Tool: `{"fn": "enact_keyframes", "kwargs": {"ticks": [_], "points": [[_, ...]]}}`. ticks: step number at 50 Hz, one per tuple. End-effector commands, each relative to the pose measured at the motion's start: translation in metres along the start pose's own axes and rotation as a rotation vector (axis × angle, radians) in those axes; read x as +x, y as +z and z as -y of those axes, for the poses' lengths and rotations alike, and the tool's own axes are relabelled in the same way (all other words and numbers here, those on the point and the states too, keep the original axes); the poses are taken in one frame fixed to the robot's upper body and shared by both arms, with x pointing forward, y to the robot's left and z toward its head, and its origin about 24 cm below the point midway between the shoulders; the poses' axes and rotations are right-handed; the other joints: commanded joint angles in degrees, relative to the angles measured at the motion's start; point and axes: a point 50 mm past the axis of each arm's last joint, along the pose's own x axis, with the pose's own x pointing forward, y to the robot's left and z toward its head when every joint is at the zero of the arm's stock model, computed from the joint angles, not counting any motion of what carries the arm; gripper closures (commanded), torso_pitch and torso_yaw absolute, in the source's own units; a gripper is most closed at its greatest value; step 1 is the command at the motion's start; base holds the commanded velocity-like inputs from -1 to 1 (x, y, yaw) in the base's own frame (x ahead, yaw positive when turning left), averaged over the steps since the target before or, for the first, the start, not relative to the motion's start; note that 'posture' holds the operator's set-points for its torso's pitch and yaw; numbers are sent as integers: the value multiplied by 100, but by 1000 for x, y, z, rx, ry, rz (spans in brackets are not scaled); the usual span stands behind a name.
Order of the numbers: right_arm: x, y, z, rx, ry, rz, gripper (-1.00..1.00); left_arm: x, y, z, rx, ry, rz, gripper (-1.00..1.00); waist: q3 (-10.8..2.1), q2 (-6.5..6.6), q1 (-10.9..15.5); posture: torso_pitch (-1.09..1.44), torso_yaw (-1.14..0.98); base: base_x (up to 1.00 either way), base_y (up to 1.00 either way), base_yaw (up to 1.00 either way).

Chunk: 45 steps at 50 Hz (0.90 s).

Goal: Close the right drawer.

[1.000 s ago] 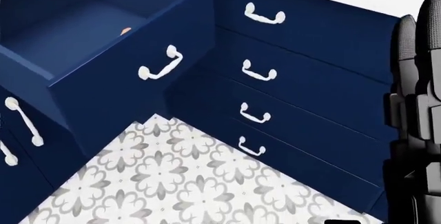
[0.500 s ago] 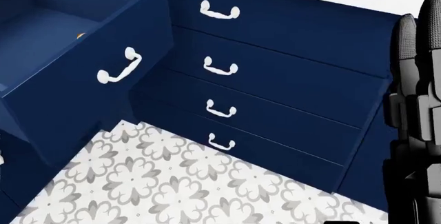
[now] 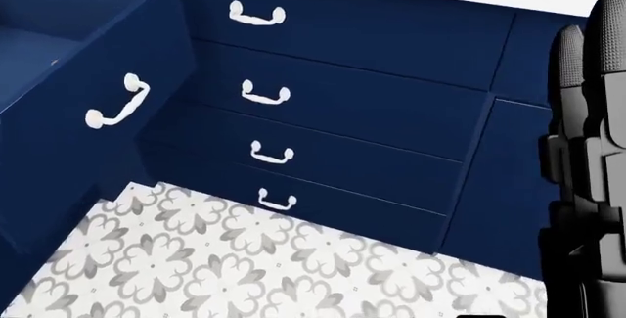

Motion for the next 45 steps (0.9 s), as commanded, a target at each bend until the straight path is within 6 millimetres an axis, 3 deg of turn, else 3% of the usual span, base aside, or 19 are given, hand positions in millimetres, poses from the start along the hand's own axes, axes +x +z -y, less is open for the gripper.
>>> {"fn": "enact_keyframes", "kwargs": {"ticks": [1, 11, 13, 14, 16, 17, 20, 23, 25, 27, 37, 39, 40, 42, 43, 45], "points": [[1, 8, 3, -7, -17, 43, -100, 1, 8, 0, -8, -4, 50, -100, -96, -113, -29, 0, 0, 0, 0, -20], [2, 7, 3, -7, -15, 41, -100, 1, 8, 1, -9, -5, 49, -100, 51, 337, -44, 0, 0, 0, 0, -19], [2, 8, 4, -8, -18, 42, -100, 2, 8, 1, -10, -3, 48, -100, 29, 559, -50, 0, 0, 0, 0, -18], [2, 8, 4, -7, -19, 43, -100, 1, 8, 1, -9, -5, 49, -100, -44, 754, -42, 0, 0, 0, 0, -19], [2, 8, 4, -7, -20, 44, -100, 1, 8, 1, -10, -5, 50, -100, 36, 617, 21, 0, 0, 0, 0, -19], [2, 8, 4, -8, -19, 44, -100, 1, 8, 1, -10, -4, 50, -100, 62, 640, -9, 0, 0, 0, 0, -18], [2, 9, 4, -12, -19, 45, -100, 1, 8, 0, -11, -3, 51, -100, -16, 509, -23, 0, 0, 0, 0, -18], [2, 8, 4, -10, -19, 44, -100, 2, 8, 1, -10, -4, 50, -100, 3, 353, -21, 0, 0, 0, 0, -18], [2, 8, 4, -11, -18, 45, -100, 2, 8, 0, -9, -4, 50, -100, -7, 194, -10, 0, 0, 0, 0, -18], [2, 8, 4, -11, -19, 44, -100, 2, 8, 0, -9, -3, 51, -100, -103, -120, -27, 0, 0, 0, 0, -18], [2, 7, 3, -8, -13, 41, -100, 2, 9, -1, -9, 0, 50, -100, 45, 333, -37, 0, 0, 0, 0, -15], [2, 7, 3, -8, -14, 41, -100, 2, 9, -1, -10, 0, 50, -100, 25, 549, -48, 0, 0, 0, 0, -9], [2, 6, 3, -8, -13, 40, -100, 2, 9, -1, -10, 0, 50, -100, -44, 737, -43, 0, 0, 0, 0, -7], [1, 7, 3, -8, -12, 41, -100, 2, 9, -1, -9, 0, 51, -100, 19, 610, 31, 0, 0, 0, 0, -7], [2, 6, 3, -8, -13, 40, -100, 2, 9, -1, -10, 0, 50, -100, 51, 632, -3, 0, 0, 0, 0, -6], [1, 6, 3, -7, -11, 39, -100, 2, 9, -1, -10, 0, 50, -100, -2, 549, 3, 0, 0, 0, 0, -6]]}}
